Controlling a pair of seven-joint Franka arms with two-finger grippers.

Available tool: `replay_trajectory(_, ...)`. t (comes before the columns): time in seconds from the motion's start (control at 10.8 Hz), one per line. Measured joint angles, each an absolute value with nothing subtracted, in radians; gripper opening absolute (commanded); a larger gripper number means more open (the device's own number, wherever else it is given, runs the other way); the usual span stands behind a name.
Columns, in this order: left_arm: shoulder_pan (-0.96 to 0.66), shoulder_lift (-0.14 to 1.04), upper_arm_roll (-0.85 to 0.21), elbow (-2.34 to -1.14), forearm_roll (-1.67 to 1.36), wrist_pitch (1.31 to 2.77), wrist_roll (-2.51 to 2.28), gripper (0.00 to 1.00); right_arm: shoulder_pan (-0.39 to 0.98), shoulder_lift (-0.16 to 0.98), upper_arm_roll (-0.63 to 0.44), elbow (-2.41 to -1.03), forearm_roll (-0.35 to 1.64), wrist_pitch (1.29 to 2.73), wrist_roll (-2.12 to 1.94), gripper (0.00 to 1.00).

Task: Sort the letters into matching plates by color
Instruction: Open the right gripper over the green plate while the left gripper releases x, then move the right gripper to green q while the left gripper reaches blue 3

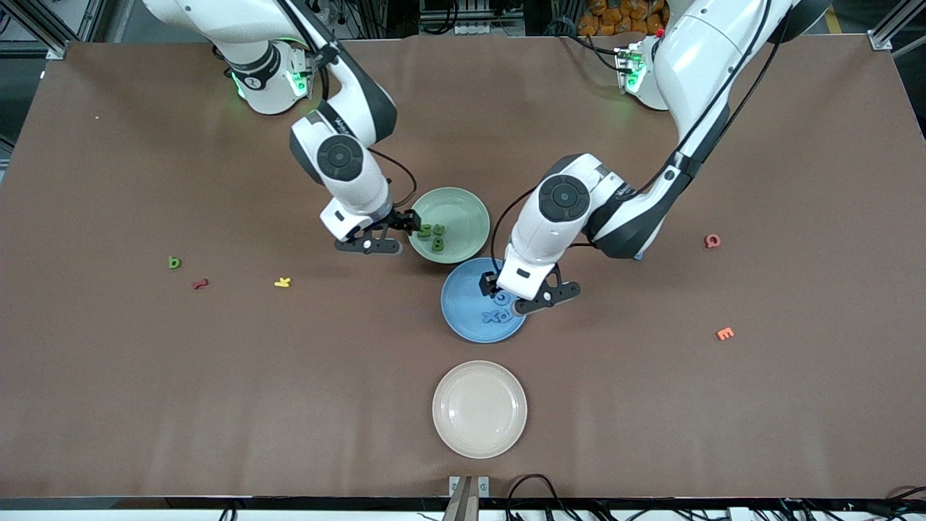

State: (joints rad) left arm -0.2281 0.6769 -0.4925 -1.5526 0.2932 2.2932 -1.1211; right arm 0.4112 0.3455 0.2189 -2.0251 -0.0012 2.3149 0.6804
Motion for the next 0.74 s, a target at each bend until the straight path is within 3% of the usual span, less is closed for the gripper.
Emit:
replay_trajectory(0.37,-0.145,0.672,-0.488,-1.556,0.296,2.139,-1.022,1.0,0.295,0.315,0.219,-2.053,-0.003,2.277,0.525,0.98)
replay_trajectory(0.74,-0.037,0.645,-0.486,-1.618,0.296,2.099,-1.145,1.0,0.142,0.245,0.216,-2.13,-0.004,2.264,0.334,1.0)
